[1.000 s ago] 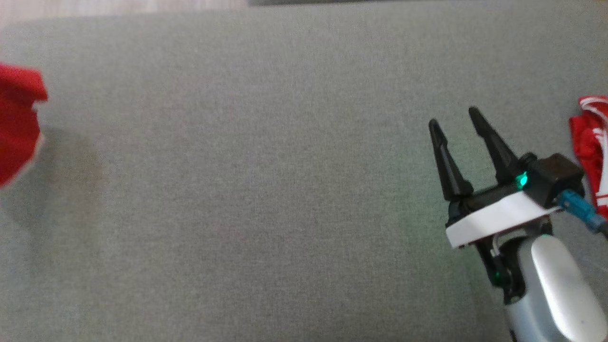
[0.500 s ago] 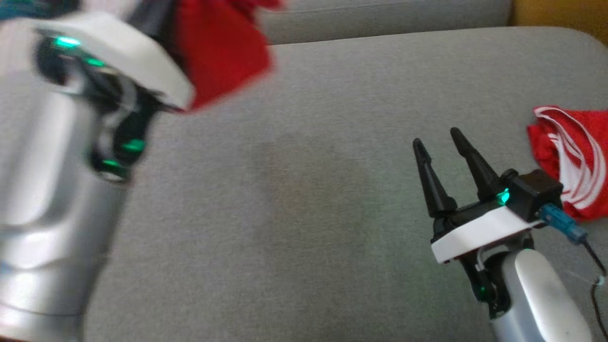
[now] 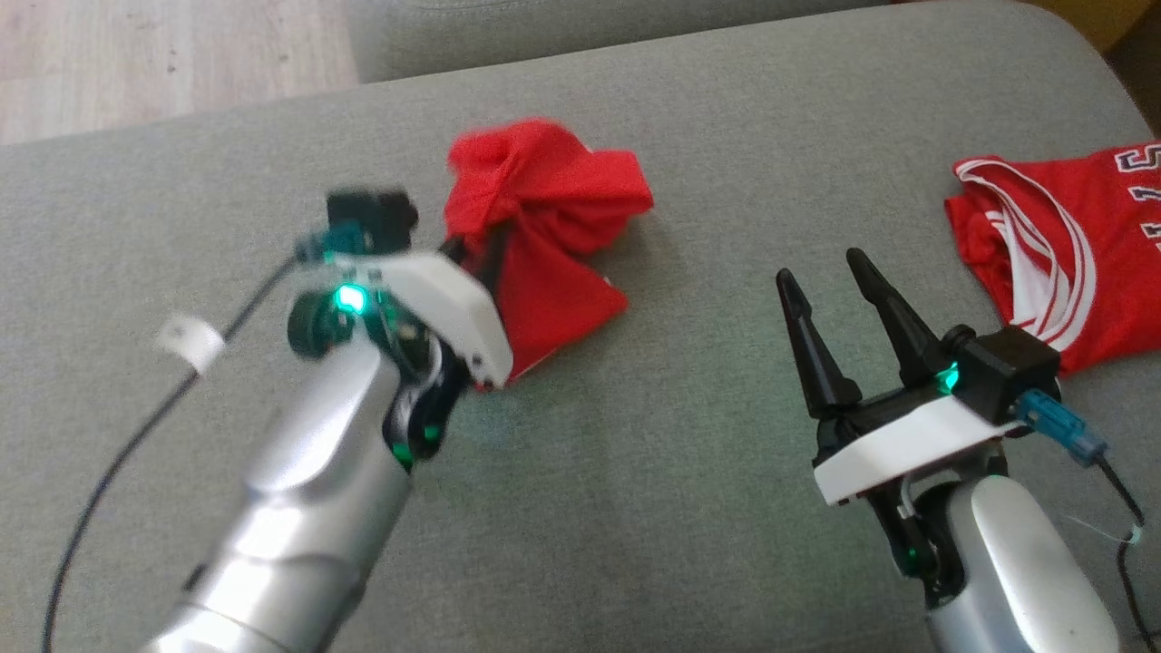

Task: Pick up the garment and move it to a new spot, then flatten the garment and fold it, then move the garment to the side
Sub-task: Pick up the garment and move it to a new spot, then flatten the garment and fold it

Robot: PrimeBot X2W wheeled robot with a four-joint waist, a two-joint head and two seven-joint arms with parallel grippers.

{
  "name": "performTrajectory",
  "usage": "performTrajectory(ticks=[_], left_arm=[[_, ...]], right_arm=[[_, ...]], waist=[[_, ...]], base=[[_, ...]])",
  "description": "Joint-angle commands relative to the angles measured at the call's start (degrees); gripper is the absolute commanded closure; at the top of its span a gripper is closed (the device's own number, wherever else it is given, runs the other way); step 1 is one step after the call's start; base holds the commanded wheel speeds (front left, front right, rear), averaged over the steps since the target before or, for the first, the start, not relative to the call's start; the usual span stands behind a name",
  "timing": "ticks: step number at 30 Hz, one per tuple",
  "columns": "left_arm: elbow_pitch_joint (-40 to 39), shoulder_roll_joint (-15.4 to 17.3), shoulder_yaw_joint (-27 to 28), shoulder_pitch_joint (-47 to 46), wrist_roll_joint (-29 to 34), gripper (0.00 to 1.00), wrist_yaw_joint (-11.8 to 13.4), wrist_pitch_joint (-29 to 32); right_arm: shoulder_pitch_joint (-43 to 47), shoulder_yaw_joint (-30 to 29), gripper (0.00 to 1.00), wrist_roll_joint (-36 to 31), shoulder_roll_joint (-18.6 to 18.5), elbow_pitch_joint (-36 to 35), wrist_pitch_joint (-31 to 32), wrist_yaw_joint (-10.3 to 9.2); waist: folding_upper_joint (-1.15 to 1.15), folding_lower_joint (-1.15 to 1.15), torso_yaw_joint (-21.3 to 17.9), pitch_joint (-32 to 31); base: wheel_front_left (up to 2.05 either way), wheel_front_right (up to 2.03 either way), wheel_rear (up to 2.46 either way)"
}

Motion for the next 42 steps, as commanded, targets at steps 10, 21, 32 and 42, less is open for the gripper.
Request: performTrajectory(ticks=[10,21,32,42], left_arm=[[2.0,0.4,2.6,1.6,-1.7,0.00,-3.7,-12.6],[-11.4,11.3,8.8,14.6,3.5,0.00,1.4,-26.1],[-23.6,15.8,17.7,30.6,7.3,0.00,10.1,-26.9],[-29.7,17.0,17.8,33.5,7.0,0.00,12.3,-24.8]], right_arm=[[-0.6,-0.7,0.00,0.1,-0.1,-1.6,-0.2,0.43],[3.1,-3.5,0.00,-0.2,0.0,-3.0,1.1,0.43],[6.5,-5.9,0.00,-0.6,0.6,-1.9,2.4,0.43],[6.4,-5.4,0.00,-0.9,1.0,-2.1,2.7,0.43]], waist=[[0.00,0.00,4.6,-3.8],[0.00,0.00,8.4,-6.1],[0.00,0.00,8.6,-7.2],[0.00,0.00,8.4,-6.8]], base=[[0.00,0.00,0.00],[0.00,0.00,0.00],[0.00,0.00,0.00],[0.00,0.00,0.00]])
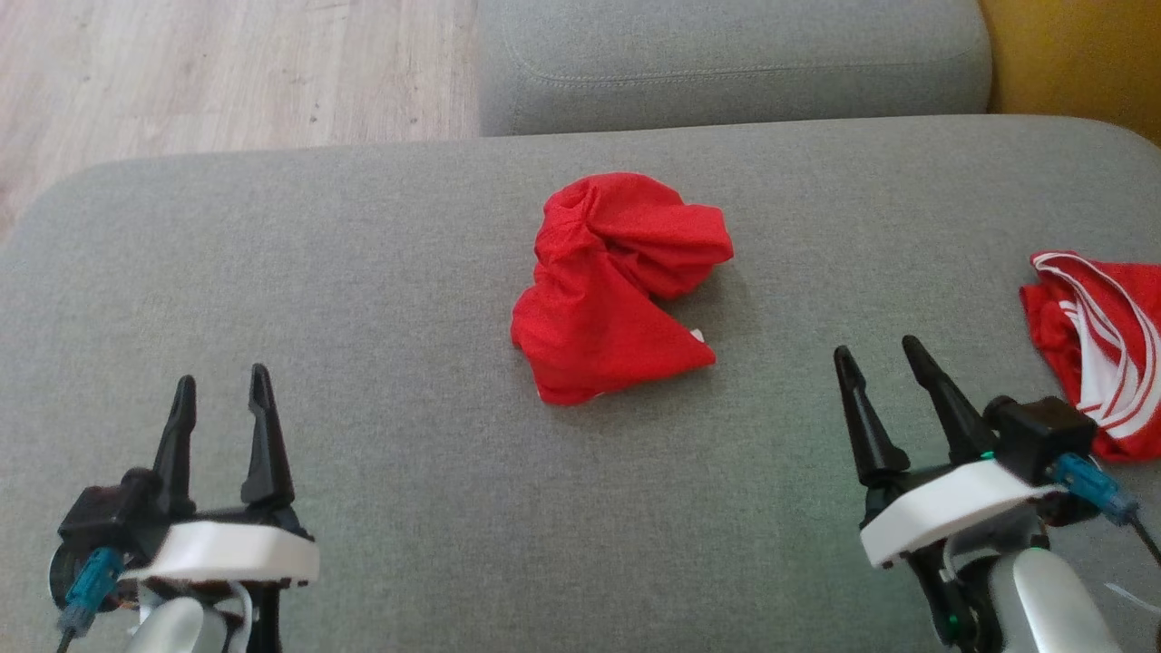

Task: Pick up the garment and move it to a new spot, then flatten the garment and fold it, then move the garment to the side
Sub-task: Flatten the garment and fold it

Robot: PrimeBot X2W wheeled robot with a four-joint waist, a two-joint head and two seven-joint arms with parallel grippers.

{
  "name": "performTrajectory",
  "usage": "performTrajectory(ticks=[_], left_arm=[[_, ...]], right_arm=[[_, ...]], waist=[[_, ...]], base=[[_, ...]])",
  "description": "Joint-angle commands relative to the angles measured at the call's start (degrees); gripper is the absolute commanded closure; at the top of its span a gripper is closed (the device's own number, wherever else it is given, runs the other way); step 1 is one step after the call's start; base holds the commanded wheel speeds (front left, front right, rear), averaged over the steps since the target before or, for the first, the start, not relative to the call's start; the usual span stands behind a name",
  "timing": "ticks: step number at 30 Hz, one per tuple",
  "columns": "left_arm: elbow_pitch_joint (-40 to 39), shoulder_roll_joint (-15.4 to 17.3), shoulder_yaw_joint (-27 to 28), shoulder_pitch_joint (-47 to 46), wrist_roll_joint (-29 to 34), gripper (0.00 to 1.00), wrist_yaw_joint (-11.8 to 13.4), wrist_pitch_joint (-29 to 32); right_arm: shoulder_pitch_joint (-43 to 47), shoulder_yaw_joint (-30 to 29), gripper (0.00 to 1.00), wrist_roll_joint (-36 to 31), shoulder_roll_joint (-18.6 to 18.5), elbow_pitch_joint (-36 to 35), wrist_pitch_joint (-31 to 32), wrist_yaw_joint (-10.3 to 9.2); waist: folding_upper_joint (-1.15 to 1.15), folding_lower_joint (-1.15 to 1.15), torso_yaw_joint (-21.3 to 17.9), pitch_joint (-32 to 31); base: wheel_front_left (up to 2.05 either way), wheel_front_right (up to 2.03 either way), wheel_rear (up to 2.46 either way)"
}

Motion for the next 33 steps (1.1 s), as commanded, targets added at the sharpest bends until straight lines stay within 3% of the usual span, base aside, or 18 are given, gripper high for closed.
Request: performTrajectory(ticks=[1,10,17,25,26,27,33], left_arm=[[-2.1,1.7,2.3,-2.1,0.0,0.00,0.5,0.1],[-2.9,1.8,2.0,-2.9,-0.3,0.00,0.3,0.5],[-2.5,1.2,0.9,-5.1,-0.1,0.00,-0.6,0.6],[-0.2,0.1,-0.7,-7.9,0.1,0.00,-2.0,0.3],[0.0,0.0,-0.8,-8.1,0.1,0.00,-2.1,0.2],[0.2,0.0,-0.8,-8.2,0.1,0.00,-2.2,0.2],[1.2,0.1,-0.4,-7.9,-0.1,0.00,-2.3,-0.3]], right_arm=[[-2.4,1.7,0.00,-0.3,0.2,-2.3,0.4,0.43],[-10.6,9.9,0.00,2.6,-2.2,1.4,6.6,0.43],[-21.7,17.0,0.00,7.4,-3.3,14.3,12.4,0.43],[-33.1,30.7,0.00,14.3,-3.7,33.7,13.6,0.43],[-33.8,32.1,0.63,15.5,-3.7,35.0,13.8,0.43],[-34.5,33.3,1.00,16.7,-3.8,35.7,13.5,0.43],[-39.3,38.7,1.00,23.2,-4.4,34.5,9.4,0.43]], waist=[[0.00,0.00,0.0,0.2],[0.00,0.00,0.7,2.2],[0.00,0.00,3.1,4.2],[0.00,0.00,6.6,5.6],[0.00,0.00,6.8,5.5],[0.00,0.00,6.9,5.4],[0.00,0.00,6.5,4.4]], base=[[0.00,0.00,0.00],[0.00,0.00,0.00],[0.00,0.00,0.00],[0.00,0.00,0.00],[0.00,0.00,0.00],[0.00,0.00,0.00],[0.00,0.00,0.00]])
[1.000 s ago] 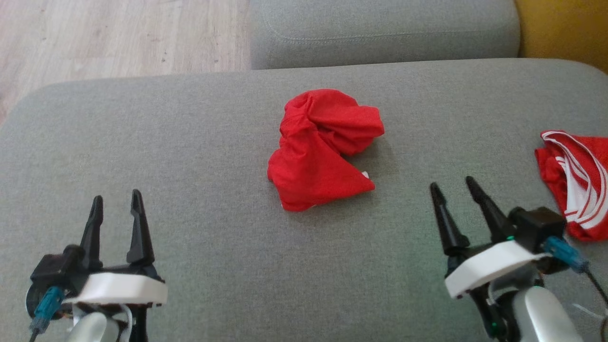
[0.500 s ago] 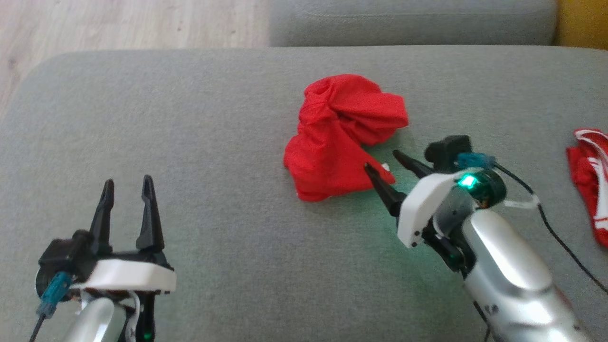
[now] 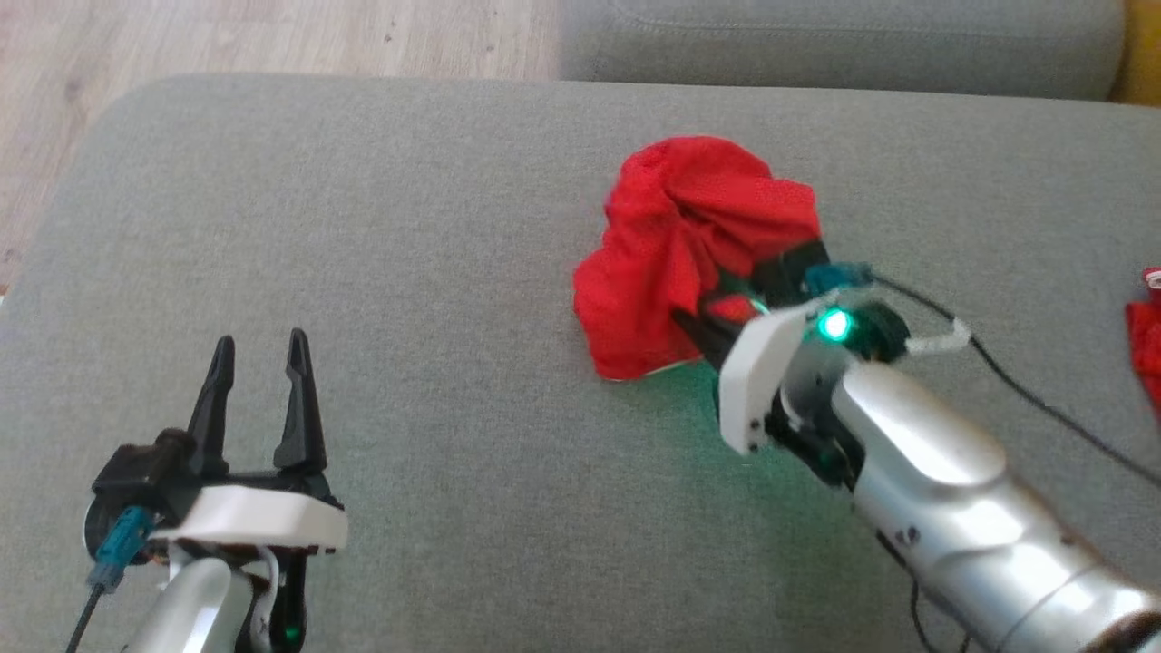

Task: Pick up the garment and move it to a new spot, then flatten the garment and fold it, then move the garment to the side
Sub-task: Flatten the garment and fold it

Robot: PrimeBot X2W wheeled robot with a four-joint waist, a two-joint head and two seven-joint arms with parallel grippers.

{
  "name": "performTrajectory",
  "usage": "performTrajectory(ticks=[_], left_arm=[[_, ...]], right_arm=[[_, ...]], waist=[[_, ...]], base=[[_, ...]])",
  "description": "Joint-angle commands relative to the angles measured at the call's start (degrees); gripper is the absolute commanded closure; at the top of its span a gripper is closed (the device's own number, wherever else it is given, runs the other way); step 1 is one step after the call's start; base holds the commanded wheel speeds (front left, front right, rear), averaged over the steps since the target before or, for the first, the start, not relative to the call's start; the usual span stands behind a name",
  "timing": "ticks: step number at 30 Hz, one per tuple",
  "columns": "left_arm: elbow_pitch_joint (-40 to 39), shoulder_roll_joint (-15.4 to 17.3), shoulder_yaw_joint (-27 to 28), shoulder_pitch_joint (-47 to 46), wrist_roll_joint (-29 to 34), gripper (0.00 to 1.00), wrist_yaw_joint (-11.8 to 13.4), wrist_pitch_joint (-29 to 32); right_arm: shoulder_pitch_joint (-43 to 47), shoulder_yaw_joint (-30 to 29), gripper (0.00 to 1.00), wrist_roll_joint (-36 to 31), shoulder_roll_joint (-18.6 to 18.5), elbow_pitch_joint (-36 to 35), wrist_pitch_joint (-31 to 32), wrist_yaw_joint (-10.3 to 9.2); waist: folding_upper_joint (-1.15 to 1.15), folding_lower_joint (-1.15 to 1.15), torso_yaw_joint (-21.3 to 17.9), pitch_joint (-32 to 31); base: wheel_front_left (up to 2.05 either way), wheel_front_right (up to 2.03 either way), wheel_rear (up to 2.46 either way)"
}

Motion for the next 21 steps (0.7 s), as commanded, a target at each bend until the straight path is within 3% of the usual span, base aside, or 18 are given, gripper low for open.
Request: performTrajectory(ticks=[1,13,17,21], left_arm=[[-1.2,1.3,2.8,-2.6,-0.1,0.00,-0.2,-0.6],[-1.7,1.7,2.9,-0.9,-0.5,0.00,0.4,-0.7],[-2.2,1.8,2.7,-0.5,-0.5,0.00,0.5,-0.6],[-2.6,1.9,2.4,-0.3,-0.5,0.00,0.6,-0.6]], right_arm=[[-4.2,1.1,1.00,1.3,-0.3,-3.3,-2.1,0.43],[-21.5,7.2,1.00,5.8,-1.0,-17.9,-11.0,0.43],[-24.5,6.4,1.00,7.3,-2.1,-19.7,-13.7,0.43],[-22.3,4.9,1.00,9.2,-5.8,-17.9,-12.5,0.43]], waist=[[0.00,0.00,-0.4,-0.6],[0.00,0.00,-1.9,-3.7],[0.00,0.00,-1.8,-4.1],[0.00,0.00,-1.6,-4.1]], base=[[0.00,0.00,0.00],[0.00,0.00,0.00],[0.00,0.00,0.00],[0.00,0.00,0.00]])
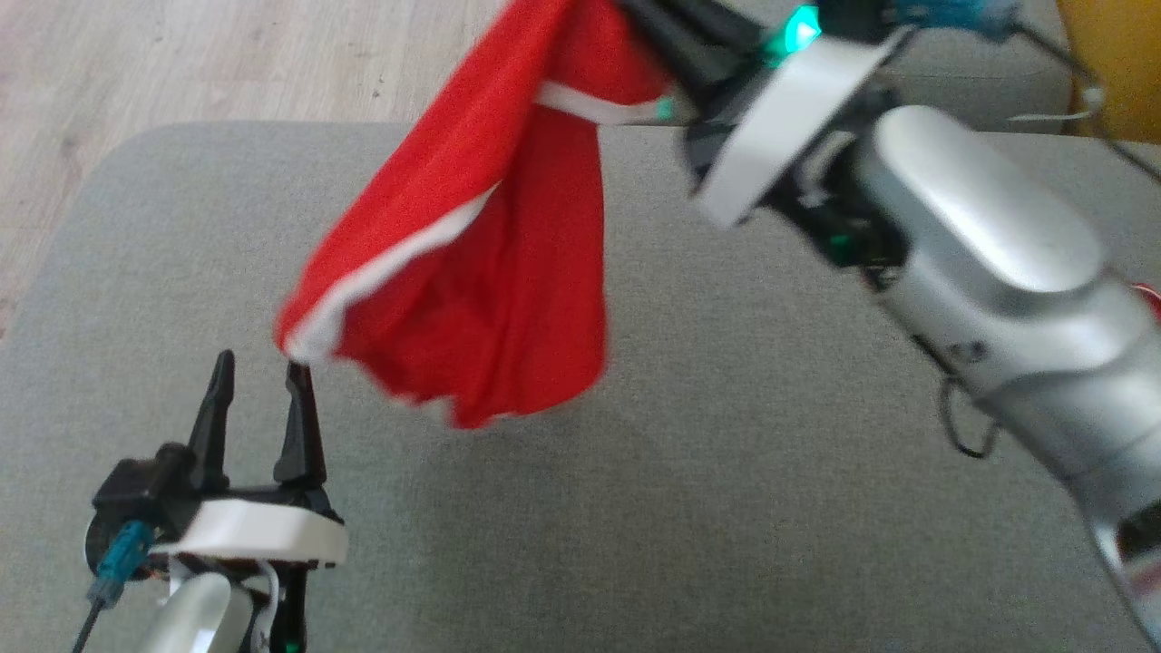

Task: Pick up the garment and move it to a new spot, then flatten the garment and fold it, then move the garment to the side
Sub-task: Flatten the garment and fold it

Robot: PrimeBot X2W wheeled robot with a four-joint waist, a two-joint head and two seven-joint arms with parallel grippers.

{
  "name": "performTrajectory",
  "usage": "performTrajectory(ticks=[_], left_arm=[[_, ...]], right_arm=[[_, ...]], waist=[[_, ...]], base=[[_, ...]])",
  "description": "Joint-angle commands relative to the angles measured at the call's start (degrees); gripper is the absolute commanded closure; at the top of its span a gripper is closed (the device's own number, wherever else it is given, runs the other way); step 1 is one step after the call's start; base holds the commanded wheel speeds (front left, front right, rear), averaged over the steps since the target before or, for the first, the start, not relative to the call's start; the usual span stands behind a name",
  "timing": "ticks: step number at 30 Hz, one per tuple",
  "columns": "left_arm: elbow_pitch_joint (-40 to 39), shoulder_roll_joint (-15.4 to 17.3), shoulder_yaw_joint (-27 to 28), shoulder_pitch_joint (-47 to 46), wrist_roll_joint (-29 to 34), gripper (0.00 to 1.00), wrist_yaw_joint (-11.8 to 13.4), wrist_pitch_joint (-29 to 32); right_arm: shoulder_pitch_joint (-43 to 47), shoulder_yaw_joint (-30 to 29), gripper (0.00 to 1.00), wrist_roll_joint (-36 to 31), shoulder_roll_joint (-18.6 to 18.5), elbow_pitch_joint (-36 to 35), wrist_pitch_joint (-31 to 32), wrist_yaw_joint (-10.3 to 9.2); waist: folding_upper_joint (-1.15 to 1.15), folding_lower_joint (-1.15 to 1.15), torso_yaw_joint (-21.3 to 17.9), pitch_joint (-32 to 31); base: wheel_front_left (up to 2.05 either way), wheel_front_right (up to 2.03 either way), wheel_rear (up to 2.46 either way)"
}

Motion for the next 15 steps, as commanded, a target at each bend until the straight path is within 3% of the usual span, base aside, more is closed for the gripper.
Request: performTrajectory(ticks=[1,8,15], left_arm=[[-2.1,1.7,2.3,-1.6,-0.2,0.00,0.5,-0.5],[-2.4,2.1,2.4,-1.4,-0.4,0.00,0.5,-0.5],[-2.5,2.1,2.1,-2.1,-0.3,0.00,0.6,-0.5]], right_arm=[[2.6,-2.1,1.00,1.6,-1.9,0.6,1.3,0.42],[13.1,-3.9,1.00,6.7,-7.7,8.6,8.2,0.42],[17.8,-7.2,1.00,9.0,-8.6,17.5,11.2,0.42]], waist=[[0.00,0.00,0.1,0.1],[0.00,0.00,-0.1,0.7],[0.00,0.00,-0.9,1.9]], base=[[0.00,0.00,0.00],[0.00,0.00,0.00],[0.00,0.00,0.00]])
